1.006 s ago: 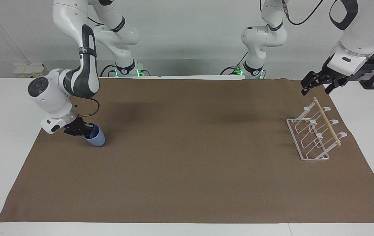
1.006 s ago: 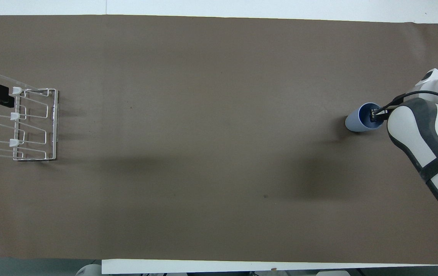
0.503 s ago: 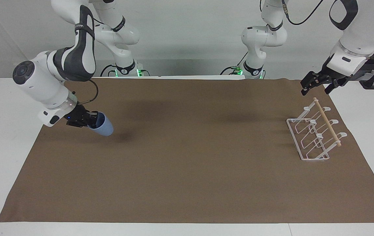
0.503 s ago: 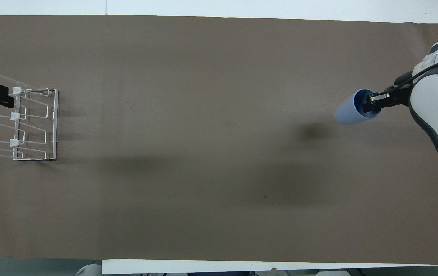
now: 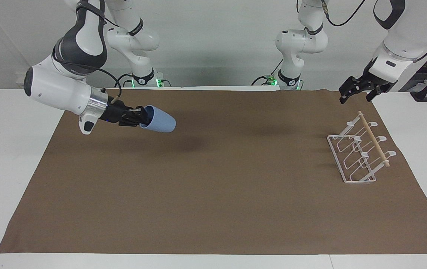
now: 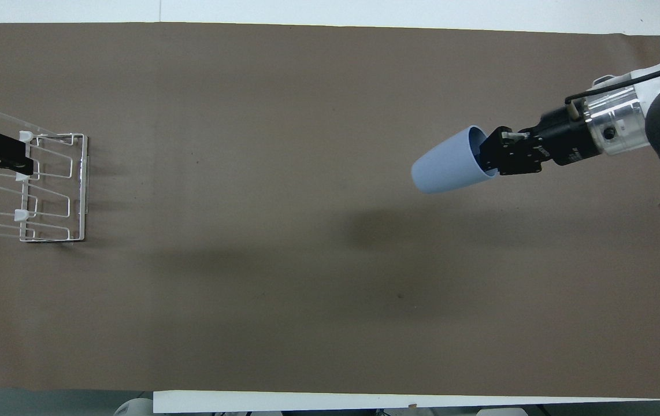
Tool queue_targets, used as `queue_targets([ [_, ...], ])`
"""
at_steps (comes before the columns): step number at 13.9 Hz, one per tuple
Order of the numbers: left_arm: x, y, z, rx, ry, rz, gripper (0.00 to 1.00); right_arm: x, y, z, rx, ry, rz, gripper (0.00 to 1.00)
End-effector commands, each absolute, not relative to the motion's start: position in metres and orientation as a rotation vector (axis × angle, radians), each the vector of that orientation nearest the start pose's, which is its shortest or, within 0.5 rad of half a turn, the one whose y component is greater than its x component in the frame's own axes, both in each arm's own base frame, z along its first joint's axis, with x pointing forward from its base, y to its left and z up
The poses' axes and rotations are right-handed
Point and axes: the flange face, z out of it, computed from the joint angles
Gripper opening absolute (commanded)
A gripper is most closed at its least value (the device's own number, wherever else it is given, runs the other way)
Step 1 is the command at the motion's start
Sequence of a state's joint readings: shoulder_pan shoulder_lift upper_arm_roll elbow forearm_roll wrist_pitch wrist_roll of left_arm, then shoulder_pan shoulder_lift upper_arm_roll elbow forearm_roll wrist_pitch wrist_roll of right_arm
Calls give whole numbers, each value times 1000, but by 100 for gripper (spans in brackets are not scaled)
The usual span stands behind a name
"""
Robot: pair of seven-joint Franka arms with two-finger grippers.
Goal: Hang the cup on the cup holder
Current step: 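Lift the blue cup with the right gripper toward the table center, then carry the cup with the right gripper while the left gripper reaches it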
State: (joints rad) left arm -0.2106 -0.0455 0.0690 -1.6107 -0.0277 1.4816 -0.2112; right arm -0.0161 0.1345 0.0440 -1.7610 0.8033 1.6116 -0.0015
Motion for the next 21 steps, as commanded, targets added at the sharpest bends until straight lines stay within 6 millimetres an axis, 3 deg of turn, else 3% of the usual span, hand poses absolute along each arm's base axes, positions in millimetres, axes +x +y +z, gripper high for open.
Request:
queue_targets([
  [1, 501, -107, 609, -3197, -477, 192, 100, 572, 153, 498, -2278, 260, 425, 0],
  [3, 488, -141, 599, -3190, -801, 247, 100, 564, 185, 491, -2216, 382, 504, 0],
  [6, 485, -186, 592, -3180, -1237, 365, 100, 563, 200, 480, -2083, 511, 521, 0],
  [9, 479, -236, 585, -2976, -1794, 500, 100, 560, 215, 476, -2043, 567, 514, 0],
  [10, 478, -243, 587, -2922, -1910, 574, 100, 560, 215, 472, -2013, 595, 512, 0],
  [12, 480, -249, 591, -2855, -2067, 669, 100, 556, 220, 470, -1994, 612, 509, 0],
  [15, 485, -289, 581, -2644, -2373, 683, 100, 550, 219, 463, -1995, 631, 522, 0],
  [17, 488, -312, 576, -2478, -2574, 701, 100, 547, 230, 462, -2006, 632, 505, 0],
  [21, 480, -356, 553, -2424, -2600, 722, 99, 545, 238, 462, -2011, 633, 506, 0],
])
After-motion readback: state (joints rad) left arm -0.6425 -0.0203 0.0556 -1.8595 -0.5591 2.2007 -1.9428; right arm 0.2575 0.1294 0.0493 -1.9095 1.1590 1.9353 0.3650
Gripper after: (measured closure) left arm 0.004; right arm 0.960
